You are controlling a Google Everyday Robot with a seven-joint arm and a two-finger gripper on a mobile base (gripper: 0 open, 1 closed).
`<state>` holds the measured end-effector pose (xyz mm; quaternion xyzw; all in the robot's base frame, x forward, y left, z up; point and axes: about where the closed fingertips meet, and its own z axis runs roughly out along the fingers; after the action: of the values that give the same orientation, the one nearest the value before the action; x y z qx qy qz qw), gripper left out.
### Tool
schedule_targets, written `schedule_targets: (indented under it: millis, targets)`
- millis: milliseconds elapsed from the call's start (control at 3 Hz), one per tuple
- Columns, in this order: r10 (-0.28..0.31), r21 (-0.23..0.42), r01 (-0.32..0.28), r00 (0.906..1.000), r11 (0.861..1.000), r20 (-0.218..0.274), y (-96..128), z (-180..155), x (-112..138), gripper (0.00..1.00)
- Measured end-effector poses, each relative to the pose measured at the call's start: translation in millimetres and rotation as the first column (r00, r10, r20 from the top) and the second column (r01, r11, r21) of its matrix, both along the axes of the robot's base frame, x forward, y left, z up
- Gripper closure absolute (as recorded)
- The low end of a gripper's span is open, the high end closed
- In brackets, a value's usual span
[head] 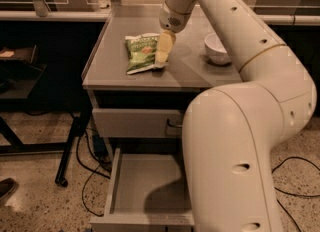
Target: Place green jalapeno chip bag into middle drawer
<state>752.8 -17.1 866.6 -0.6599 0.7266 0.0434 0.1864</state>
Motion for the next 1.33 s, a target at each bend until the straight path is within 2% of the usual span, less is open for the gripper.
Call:
schedule_targets:
  millis: [333, 667, 1333]
  targets:
    - [0.006, -0.027, -0.007, 0.9995, 1.000, -0.032, 6.6, -17.5, 9.5, 0.00]
    - [0.006, -0.027, -0.007, 0.9995, 1.000, -0.032, 6.6, -17.5, 9.5, 0.00]
    - [0.006, -0.027, -0.007, 0.9995, 1.000, -0.032, 6.6, -17.5, 9.5, 0.42]
